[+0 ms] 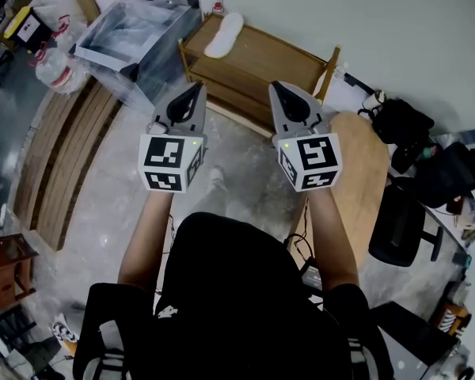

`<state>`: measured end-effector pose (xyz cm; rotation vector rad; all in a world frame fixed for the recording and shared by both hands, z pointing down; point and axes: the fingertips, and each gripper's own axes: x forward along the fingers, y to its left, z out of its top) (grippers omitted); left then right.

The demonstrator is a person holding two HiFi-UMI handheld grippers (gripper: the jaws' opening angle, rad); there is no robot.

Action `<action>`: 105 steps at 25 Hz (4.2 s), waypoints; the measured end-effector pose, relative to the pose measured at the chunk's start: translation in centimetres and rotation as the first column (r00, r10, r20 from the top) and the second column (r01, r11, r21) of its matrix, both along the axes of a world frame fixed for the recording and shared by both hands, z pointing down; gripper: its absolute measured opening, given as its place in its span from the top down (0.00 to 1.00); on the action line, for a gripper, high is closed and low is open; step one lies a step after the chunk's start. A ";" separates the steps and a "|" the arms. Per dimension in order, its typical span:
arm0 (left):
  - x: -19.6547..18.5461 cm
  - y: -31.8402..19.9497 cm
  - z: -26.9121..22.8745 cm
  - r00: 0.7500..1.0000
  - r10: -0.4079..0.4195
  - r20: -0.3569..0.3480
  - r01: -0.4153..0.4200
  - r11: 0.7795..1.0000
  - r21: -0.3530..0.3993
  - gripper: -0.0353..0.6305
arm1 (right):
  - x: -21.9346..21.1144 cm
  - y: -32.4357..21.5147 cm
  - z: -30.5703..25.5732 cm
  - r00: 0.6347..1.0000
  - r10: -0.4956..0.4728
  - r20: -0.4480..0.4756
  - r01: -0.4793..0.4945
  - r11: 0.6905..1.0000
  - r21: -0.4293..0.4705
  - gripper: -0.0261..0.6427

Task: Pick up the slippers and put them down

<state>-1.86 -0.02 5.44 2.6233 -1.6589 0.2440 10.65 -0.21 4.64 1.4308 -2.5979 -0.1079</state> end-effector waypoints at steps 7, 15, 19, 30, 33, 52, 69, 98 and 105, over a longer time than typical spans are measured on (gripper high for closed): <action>-2.1 -6.1 0.2 1.000 0.009 -0.006 -0.010 1.000 -0.026 0.94 | -2.1 -6.1 -0.3 0.999 0.003 -0.044 -0.004 1.000 -0.009 0.98; -5.4 -12.4 0.4 1.000 -0.004 -0.026 0.002 0.999 -0.049 0.94 | -4.5 -12.3 -0.7 0.998 0.011 -0.064 -0.012 1.000 -0.015 0.98; -6.3 -14.9 0.7 0.999 0.000 -0.036 -0.002 0.999 -0.049 0.94 | -5.4 -15.2 -0.1 0.998 0.017 -0.066 -0.018 0.999 -0.026 0.98; -5.6 -20.1 4.1 0.999 0.045 -0.017 -0.047 0.993 -0.105 0.94 | -4.7 -20.7 3.0 0.998 0.049 -0.029 -0.051 0.995 -0.088 0.98; -4.4 -21.4 4.7 0.998 0.064 -0.015 -0.065 0.989 -0.130 0.94 | -3.6 -22.1 3.7 0.998 0.062 -0.031 -0.065 0.992 -0.105 0.98; 0.0 -32.2 10.7 1.000 -0.013 -0.011 0.010 0.972 -0.237 0.94 | 1.0 -34.4 9.7 0.998 -0.063 -0.009 0.058 0.968 -0.245 0.98; -0.7 -39.9 20.3 0.997 -0.077 0.010 0.075 0.921 -0.382 0.94 | -2.0 -42.7 18.5 0.974 -0.224 -0.025 0.194 0.891 -0.410 0.98; -1.4 -46.6 38.7 1.000 0.024 0.014 -0.009 0.745 -0.667 0.72 | -3.1 -45.6 33.5 0.943 -0.322 -0.082 0.210 0.769 -0.604 0.98; -2.3 -49.7 41.9 0.983 0.092 0.157 0.034 0.755 -0.655 0.59 | -2.3 -45.4 35.5 0.945 -0.316 -0.080 0.199 0.753 -0.627 0.98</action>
